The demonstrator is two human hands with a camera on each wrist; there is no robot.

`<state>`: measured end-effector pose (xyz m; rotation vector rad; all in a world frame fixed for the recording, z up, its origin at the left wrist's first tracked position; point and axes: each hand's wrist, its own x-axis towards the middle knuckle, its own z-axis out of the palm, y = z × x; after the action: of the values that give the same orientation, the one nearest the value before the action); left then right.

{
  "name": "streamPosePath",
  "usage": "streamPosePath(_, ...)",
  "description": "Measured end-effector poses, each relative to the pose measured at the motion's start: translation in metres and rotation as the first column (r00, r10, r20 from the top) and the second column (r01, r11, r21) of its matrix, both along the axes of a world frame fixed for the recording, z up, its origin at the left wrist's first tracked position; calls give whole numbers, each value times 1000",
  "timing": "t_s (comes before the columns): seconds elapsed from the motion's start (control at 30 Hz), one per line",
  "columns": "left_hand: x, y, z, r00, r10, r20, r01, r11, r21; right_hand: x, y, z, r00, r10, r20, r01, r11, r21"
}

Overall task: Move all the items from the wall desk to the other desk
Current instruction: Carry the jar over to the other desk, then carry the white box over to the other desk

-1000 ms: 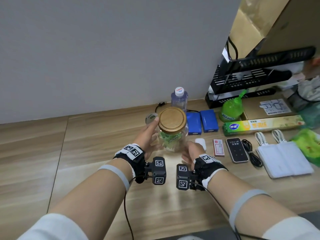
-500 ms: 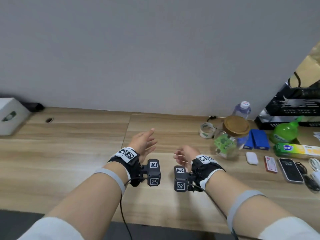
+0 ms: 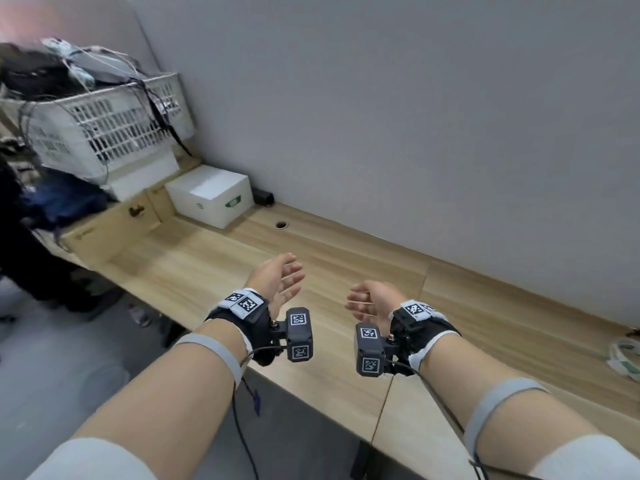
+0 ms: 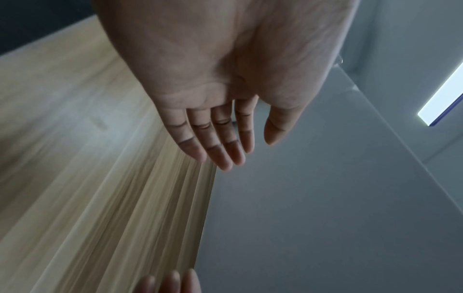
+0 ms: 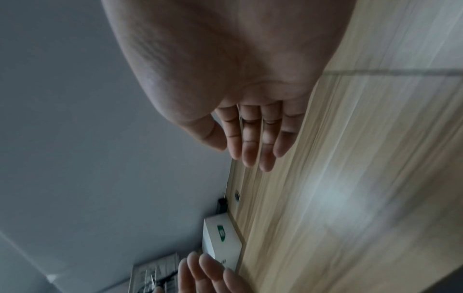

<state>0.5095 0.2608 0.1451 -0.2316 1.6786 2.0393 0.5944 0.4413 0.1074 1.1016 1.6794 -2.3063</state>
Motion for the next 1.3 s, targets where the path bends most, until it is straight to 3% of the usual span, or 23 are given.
streamPosePath(0.37,-143,-104,-36,984,168,-62,-176,973,-152,-179,-80,-48,992,124,32,-119,986,-112)
streamPosePath(0.67,-285,-135,-44,994,109,4,-103,952,-289,-336,-106,-61,986,167,27,-160,973,-168)
streamPosePath(0.87,-354,-138,-51,995,69,66,-44,945,-324,-397,-126,-64,977,213,7,-210,967,-143)
streamPosePath(1.1,-446,-141,-83,996,37,82,-7,942,-335,-461,-142,-77,988,150,37,-146,985,-88)
streamPosePath(1.3,-553,-178,-118,995,48,87,-19,949,-314,-535,-177,-88,996,49,68,-48,999,-18)
